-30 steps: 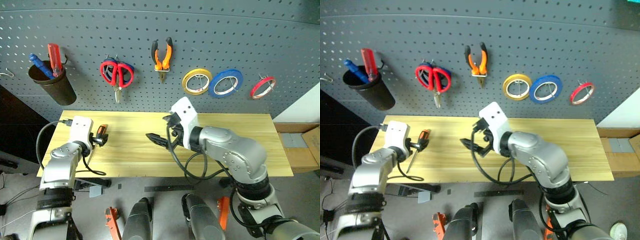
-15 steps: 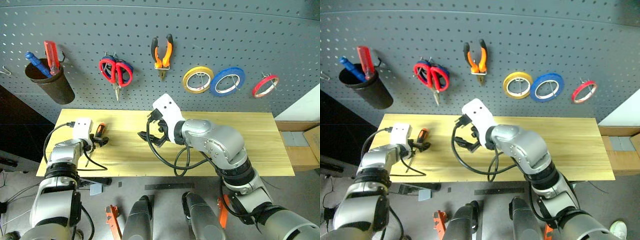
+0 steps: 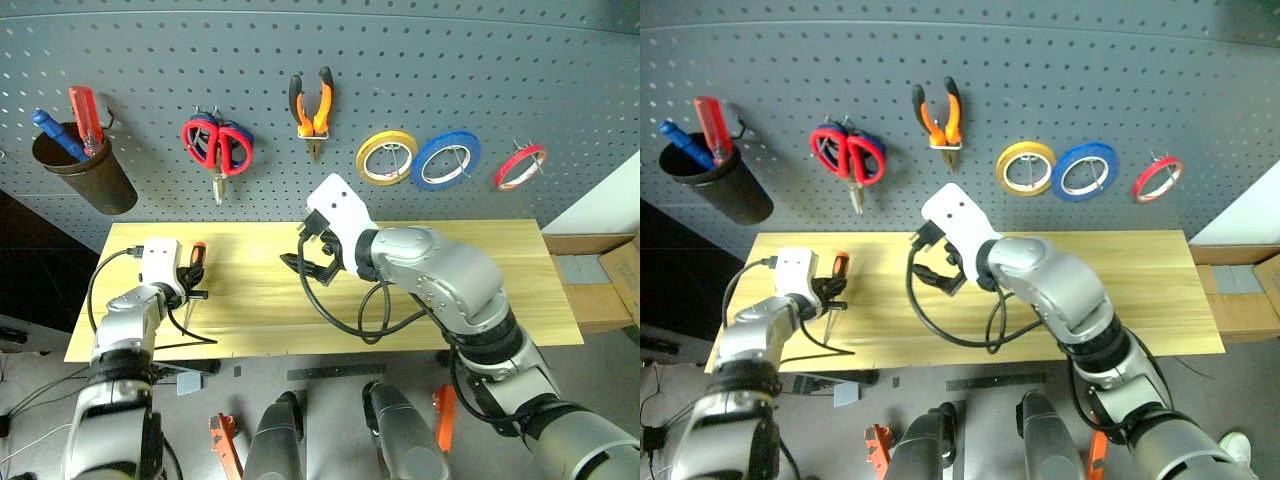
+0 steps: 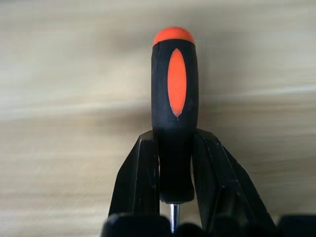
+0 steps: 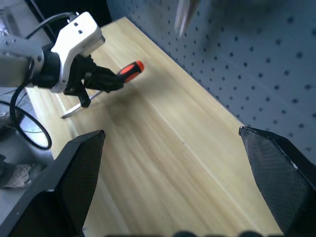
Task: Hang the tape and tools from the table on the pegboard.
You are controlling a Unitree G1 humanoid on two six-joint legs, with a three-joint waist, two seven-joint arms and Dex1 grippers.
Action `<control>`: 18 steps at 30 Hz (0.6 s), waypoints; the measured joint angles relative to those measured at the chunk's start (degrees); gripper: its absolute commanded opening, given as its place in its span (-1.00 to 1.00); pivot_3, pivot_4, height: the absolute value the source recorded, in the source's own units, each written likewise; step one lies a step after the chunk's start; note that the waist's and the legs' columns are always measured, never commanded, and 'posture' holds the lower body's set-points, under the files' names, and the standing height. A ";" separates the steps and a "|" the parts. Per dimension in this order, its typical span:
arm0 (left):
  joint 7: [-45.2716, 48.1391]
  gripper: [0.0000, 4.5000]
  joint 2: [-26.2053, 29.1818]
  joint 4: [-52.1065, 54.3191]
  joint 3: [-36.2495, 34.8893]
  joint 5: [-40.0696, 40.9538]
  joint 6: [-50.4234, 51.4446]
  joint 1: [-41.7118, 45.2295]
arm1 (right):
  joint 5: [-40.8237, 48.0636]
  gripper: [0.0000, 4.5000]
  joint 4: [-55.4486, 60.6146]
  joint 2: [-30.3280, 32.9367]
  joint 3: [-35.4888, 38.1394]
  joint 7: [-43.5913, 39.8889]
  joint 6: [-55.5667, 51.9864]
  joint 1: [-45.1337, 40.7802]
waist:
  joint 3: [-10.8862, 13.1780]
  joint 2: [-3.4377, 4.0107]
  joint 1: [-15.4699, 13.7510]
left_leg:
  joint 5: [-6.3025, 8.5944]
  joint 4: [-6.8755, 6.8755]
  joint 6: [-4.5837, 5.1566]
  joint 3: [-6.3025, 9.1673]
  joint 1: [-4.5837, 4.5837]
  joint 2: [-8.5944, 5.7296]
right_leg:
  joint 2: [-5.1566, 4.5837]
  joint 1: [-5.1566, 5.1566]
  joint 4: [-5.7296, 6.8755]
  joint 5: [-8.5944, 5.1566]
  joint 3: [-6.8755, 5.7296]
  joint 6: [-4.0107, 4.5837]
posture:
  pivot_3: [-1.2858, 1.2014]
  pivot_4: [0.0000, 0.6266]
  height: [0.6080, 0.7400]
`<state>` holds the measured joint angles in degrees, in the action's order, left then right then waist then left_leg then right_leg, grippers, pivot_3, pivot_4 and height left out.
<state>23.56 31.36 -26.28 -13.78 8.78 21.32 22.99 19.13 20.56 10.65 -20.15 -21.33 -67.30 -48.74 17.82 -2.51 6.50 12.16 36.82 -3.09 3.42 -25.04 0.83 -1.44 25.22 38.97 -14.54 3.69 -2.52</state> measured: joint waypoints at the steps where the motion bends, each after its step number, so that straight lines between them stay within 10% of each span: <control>1: -0.58 -0.73 -0.70 4.96 -0.35 0.37 -0.28 -2.43 | 0.22 1.00 1.17 1.02 0.69 -0.75 0.22 0.18 | 0.00 0.00 -0.02 | 0.00 -0.01 0.00 0.00 0.00 -0.02 | -0.05 0.00 0.01 0.00 0.01 0.00 | -0.09 -0.01 1.00; 10: -6.66 -0.73 -2.38 37.15 0.24 -6.09 -9.12 -15.77 | 3.93 1.00 8.41 8.83 6.94 -12.07 14.40 3.38 | -0.01 -0.02 -0.35 | 0.00 -0.01 0.00 -0.17 0.02 -0.02 | 0.11 -0.08 -0.01 0.00 -0.03 -0.01 | -0.05 -0.10 1.00; 18: -12.47 -0.73 2.83 38.03 -4.49 -8.95 -14.21 0.87 | 6.29 1.00 7.26 9.53 10.24 -15.92 21.94 1.29 | -0.06 -0.08 -1.09 | 0.00 0.04 0.00 -0.30 0.05 -0.12 | 0.31 -0.13 0.00 0.00 -0.10 -0.02 | -0.03 -0.19 1.00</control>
<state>11.10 34.19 11.75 -18.27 -0.17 7.11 23.86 25.42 27.82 20.18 -9.91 -37.25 -45.36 -47.45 17.76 -2.59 5.42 12.15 36.87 -3.09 3.11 -24.99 0.71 -1.13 25.09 38.97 -14.54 3.60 -2.54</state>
